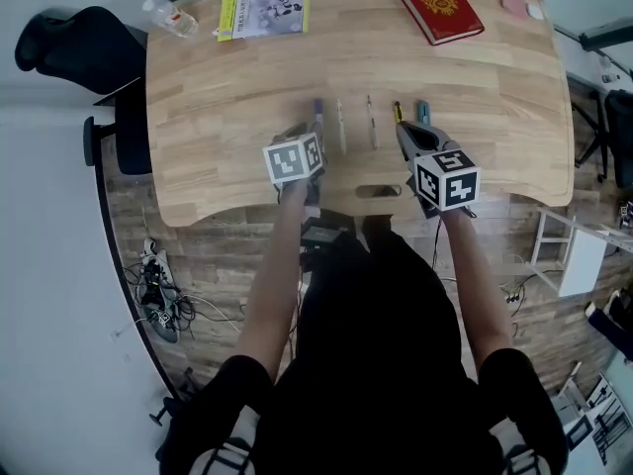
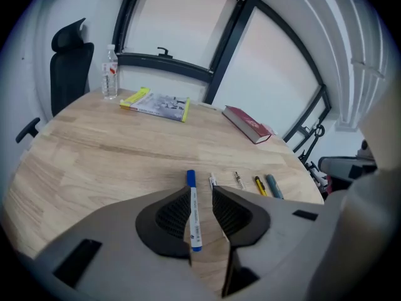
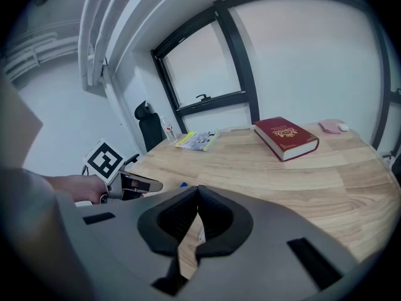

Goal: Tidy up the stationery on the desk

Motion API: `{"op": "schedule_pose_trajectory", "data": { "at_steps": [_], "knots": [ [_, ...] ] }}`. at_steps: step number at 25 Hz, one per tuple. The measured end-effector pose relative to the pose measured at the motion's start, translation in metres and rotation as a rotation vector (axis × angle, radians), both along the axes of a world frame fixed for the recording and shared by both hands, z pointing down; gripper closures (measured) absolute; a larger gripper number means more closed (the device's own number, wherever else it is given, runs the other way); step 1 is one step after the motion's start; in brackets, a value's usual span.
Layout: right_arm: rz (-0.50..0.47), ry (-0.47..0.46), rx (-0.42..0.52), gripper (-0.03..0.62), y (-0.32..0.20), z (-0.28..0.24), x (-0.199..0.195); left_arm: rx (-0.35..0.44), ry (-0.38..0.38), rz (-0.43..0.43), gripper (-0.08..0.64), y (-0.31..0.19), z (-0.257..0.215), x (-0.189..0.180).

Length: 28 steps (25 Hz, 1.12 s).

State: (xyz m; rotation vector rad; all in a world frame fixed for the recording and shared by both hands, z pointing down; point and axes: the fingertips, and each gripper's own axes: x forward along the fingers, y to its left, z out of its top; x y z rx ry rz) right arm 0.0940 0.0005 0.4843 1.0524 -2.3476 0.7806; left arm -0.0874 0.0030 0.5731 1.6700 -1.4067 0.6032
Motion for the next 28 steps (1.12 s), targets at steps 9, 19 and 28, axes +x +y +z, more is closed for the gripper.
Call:
{"op": "schedule_pose_trajectory", "data": {
  "at_steps": [9, 19, 28],
  "knots": [
    [0.013, -0.011, 0.078, 0.571, -0.01, -0.042, 0.006, 0.173, -0.008, 0.137, 0.463, -0.006, -0.084, 0.023],
    [-0.01, -0.042, 0.219, 0.571, -0.014, -0.122, 0.004, 0.471, 0.039, 0.291, 0.503, -0.005, -0.22, 0.048],
    [0.002, -0.1, 0.368, 0.571, -0.006, -0.197, 0.014, 0.722, 0.066, 0.339, 0.511, 0.006, -0.325, 0.039]
  ]
}}
